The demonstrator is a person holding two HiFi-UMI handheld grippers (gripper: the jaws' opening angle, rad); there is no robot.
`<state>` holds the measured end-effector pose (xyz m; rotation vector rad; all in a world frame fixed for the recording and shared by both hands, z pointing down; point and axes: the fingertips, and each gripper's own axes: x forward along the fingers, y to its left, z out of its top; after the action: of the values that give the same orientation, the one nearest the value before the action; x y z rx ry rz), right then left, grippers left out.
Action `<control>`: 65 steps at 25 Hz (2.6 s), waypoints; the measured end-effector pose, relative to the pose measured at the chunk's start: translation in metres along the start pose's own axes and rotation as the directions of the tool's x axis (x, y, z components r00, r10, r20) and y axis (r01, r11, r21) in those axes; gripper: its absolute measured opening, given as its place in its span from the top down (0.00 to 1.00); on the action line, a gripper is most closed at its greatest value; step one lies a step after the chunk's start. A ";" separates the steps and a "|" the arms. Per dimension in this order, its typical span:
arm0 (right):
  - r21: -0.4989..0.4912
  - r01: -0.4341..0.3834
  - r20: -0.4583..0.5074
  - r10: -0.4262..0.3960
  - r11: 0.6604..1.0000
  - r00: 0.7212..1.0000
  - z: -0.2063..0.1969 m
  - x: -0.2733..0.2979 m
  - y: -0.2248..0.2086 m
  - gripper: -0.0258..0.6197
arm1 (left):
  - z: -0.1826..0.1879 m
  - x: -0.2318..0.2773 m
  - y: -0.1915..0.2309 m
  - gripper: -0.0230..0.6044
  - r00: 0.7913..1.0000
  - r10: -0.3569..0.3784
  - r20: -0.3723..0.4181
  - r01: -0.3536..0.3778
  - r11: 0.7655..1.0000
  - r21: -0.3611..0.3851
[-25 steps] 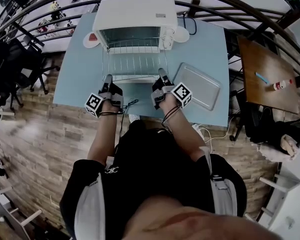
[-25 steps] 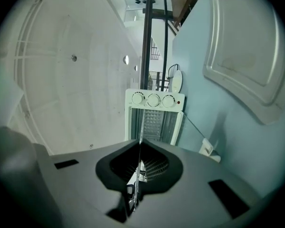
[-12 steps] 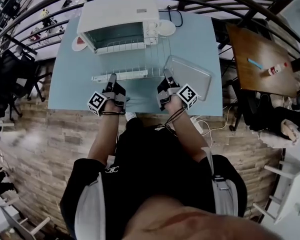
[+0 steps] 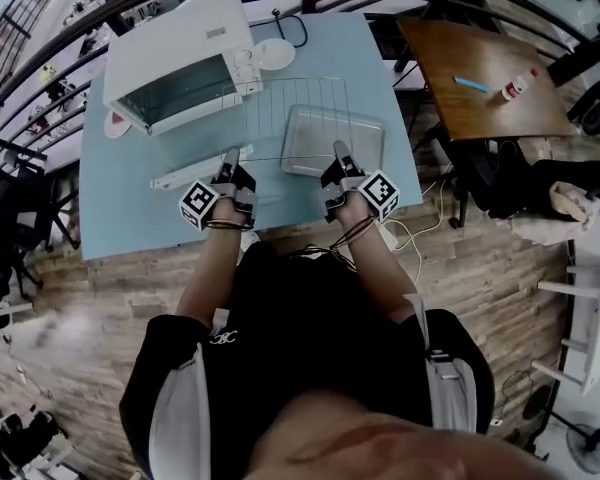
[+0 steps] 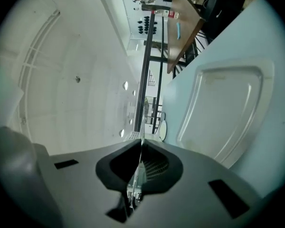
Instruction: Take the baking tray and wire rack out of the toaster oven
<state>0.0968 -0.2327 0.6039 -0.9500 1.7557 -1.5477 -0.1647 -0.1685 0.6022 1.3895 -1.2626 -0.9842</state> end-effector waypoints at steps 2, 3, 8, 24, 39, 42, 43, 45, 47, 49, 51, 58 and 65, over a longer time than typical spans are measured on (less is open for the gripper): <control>-0.006 0.015 0.044 -0.015 1.000 0.999 0.018 -0.013 -0.007 0.95 | -0.019 0.013 -0.001 0.94 0.999 0.000 -0.047 0.000 1.000 0.006; -0.009 0.024 0.065 -0.023 1.000 0.998 0.027 -0.019 -0.011 0.95 | -0.028 0.019 -0.001 0.94 0.998 0.002 -0.069 -0.001 1.000 0.012; -0.035 0.096 0.147 -0.089 0.995 0.985 0.066 -0.052 -0.026 0.95 | -0.076 0.045 0.001 0.94 0.982 0.032 -0.188 -0.020 0.998 0.064; -0.152 0.395 0.155 -0.373 0.906 0.915 0.096 -0.102 -0.104 0.92 | -0.154 0.059 0.049 0.88 0.882 0.264 -0.391 -0.122 0.928 0.351; -0.385 0.545 0.135 -0.539 0.745 0.831 0.087 -0.096 -0.122 0.83 | -0.153 0.053 0.078 0.78 0.808 0.448 -0.382 -0.210 0.826 0.523; -0.435 0.604 0.172 -0.597 0.668 0.783 0.090 -0.100 -0.126 0.74 | -0.153 0.051 0.083 0.78 0.794 0.477 -0.377 -0.231 0.810 0.539; -0.458 0.619 0.190 -0.610 0.638 0.769 0.093 -0.100 -0.126 0.71 | -0.151 0.051 0.084 0.78 0.793 0.484 -0.369 -0.233 0.801 0.551; -0.495 0.630 0.214 -0.620 0.598 0.755 0.097 -0.101 -0.126 0.71 | -0.147 0.052 0.085 0.78 0.794 0.495 -0.353 -0.228 0.781 0.582; -0.505 0.632 0.219 -0.620 0.589 0.753 0.100 -0.101 -0.129 0.73 | -0.146 0.052 0.088 0.76 0.787 0.509 -0.347 -0.222 0.759 0.612; -0.509 0.632 0.220 -0.622 0.584 0.752 0.099 -0.101 -0.131 0.74 | -0.147 0.051 0.094 0.63 0.768 0.542 -0.341 -0.210 0.716 0.666; -0.522 0.628 0.222 -0.620 0.577 0.753 0.098 -0.100 -0.132 0.76 | -0.148 0.050 0.098 0.56 0.752 0.569 -0.333 -0.188 0.669 0.719; -0.590 0.617 0.226 -0.627 0.521 0.745 0.096 -0.100 -0.132 0.76 | -0.149 0.050 0.106 0.54 0.729 0.598 -0.334 -0.155 0.619 0.770; -0.642 0.627 0.268 -0.638 0.440 0.722 0.104 -0.107 -0.133 0.75 | -0.150 0.048 0.111 0.52 0.685 0.670 -0.286 -0.072 0.453 0.889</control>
<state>0.2578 -0.2096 0.7204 -2.2185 2.1822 -1.2163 -0.0344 -0.1929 0.7425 1.7559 -1.4745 0.5636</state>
